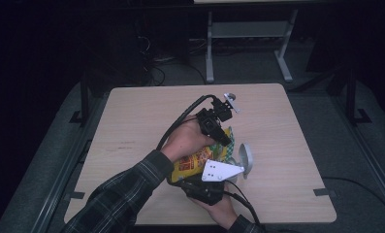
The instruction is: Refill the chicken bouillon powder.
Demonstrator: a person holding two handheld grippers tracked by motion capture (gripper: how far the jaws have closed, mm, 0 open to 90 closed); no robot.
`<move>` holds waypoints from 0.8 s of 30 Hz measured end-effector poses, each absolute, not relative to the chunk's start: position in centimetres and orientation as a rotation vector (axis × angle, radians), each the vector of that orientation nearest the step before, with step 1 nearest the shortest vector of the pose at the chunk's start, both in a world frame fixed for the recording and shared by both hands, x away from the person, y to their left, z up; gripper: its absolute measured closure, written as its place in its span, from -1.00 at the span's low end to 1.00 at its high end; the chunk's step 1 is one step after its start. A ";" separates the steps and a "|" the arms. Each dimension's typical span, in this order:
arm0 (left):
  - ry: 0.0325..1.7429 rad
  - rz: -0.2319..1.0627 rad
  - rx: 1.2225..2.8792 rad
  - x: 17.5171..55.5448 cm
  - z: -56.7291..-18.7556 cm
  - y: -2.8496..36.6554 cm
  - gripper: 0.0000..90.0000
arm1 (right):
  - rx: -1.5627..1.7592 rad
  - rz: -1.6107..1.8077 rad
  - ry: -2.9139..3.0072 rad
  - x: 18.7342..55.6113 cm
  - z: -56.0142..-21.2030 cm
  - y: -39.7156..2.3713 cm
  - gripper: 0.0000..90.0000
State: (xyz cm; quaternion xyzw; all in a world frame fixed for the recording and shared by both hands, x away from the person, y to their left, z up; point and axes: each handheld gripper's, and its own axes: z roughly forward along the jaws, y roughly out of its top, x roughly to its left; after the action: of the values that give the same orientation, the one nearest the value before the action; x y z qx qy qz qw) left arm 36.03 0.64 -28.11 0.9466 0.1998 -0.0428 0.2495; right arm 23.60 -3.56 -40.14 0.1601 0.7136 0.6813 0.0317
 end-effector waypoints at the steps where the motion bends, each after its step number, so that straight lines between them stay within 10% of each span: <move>1: 0.544 -0.116 2.578 36.0 -28.1 0.6 0.99 | 0.493 2.098 2.198 23.6 -40.1 -3.6 1.00; 24: 0.535 -0.109 2.567 35.9 -28.0 0.7 0.99 | 0.492 2.094 2.196 23.6 -40.1 -3.6 1.00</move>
State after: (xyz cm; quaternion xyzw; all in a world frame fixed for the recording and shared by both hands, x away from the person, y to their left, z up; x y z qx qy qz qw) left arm 35.93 0.71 -27.96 0.9456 0.1971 -0.0401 0.2557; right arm 23.59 -3.60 -40.12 0.1598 0.7140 0.6808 0.0337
